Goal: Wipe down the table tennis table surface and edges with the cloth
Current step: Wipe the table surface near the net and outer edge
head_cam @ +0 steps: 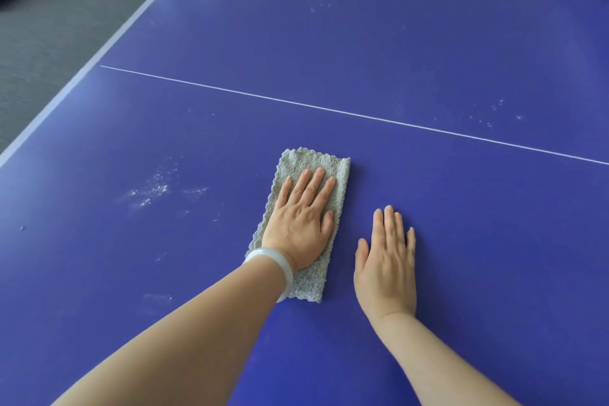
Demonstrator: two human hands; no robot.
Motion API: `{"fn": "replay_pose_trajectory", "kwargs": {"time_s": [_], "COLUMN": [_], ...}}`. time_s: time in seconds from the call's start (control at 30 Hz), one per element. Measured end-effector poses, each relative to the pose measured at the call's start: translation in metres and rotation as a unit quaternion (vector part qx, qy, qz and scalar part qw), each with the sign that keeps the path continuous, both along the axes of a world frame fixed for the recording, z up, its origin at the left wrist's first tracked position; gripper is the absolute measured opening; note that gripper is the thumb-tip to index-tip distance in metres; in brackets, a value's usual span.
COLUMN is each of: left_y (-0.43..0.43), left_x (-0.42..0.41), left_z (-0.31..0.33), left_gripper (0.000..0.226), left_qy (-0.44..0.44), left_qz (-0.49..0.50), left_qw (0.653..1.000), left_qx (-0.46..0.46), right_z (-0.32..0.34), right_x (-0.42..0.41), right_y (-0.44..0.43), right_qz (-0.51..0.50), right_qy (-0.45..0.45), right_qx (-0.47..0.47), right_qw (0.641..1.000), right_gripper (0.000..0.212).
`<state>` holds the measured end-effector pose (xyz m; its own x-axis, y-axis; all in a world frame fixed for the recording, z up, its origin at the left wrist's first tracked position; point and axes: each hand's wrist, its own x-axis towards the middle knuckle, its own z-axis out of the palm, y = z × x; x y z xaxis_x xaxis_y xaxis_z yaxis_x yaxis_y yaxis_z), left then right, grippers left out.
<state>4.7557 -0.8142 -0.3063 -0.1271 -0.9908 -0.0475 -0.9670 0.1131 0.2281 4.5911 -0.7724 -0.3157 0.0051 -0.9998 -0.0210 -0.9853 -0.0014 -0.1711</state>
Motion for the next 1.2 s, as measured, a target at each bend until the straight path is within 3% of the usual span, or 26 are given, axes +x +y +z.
{"fn": "replay_pose_trajectory", "kwargs": {"time_s": [0.17, 0.27, 0.33, 0.47, 0.57, 0.63, 0.73, 0.83, 0.9, 0.97, 1.1, 1.2], "left_y": [0.035, 0.049, 0.066, 0.145, 0.156, 0.136, 0.097, 0.097, 0.131, 0.177, 0.213, 0.175], "left_x": [0.060, 0.092, 0.061, -0.023, -0.002, 0.027, 0.060, 0.030, -0.005, -0.029, 0.012, 0.072], "left_z": [0.000, 0.001, 0.003, 0.000, -0.001, -0.001, 0.005, 0.004, 0.002, 0.001, -0.001, -0.001], "left_gripper": [0.060, 0.059, 0.061, 0.061, 0.061, 0.061, 0.059, 0.061, 0.063, 0.064, 0.064, 0.061], "left_qy": [-0.007, 0.003, 0.015, 0.029, 0.021, 0.004, -0.018, 0.012, 0.031, 0.052, 0.042, 0.003], "left_qz": [0.003, 0.182, 0.225, 0.010, -0.102, -0.091, 0.035, 0.143, 0.119, 0.024, -0.130, -0.051], "left_qw": [1.000, 0.983, 0.974, 1.000, 0.995, 0.996, 0.999, 0.990, 0.992, 0.998, 0.991, 0.998], "left_qx": [-0.018, 0.015, 0.017, -0.002, 0.001, -0.008, 0.000, 0.009, -0.015, -0.018, -0.009, -0.023], "right_z": [0.002, 0.003, 0.003, 0.004, 0.003, 0.003, 0.004, 0.002, 0.002, 0.003, 0.004, 0.003], "right_x": [-0.001, 0.002, 0.002, -0.001, 0.000, 0.000, 0.001, -0.001, 0.000, -0.002, -0.001, -0.002], "right_y": [-0.001, -0.001, -0.001, 0.002, 0.003, 0.003, 0.004, 0.002, 0.003, 0.002, 0.003, 0.004], "right_qz": [0.001, 0.001, 0.001, 0.003, 0.007, 0.006, 0.005, 0.002, 0.001, -0.001, 0.001, 0.001], "right_qy": [-0.009, 0.019, 0.023, 0.007, -0.005, -0.005, 0.007, 0.011, 0.004, -0.004, -0.008, 0.001], "right_qx": [-0.015, -0.004, 0.002, -0.007, -0.013, -0.015, -0.014, -0.015, -0.015, -0.015, -0.014, -0.013], "right_qw": [1.000, 1.000, 1.000, 1.000, 1.000, 1.000, 1.000, 1.000, 1.000, 1.000, 1.000, 1.000], "right_gripper": [0.058, 0.063, 0.064, 0.063, 0.062, 0.061, 0.062, 0.062, 0.061, 0.061, 0.060, 0.060]}}
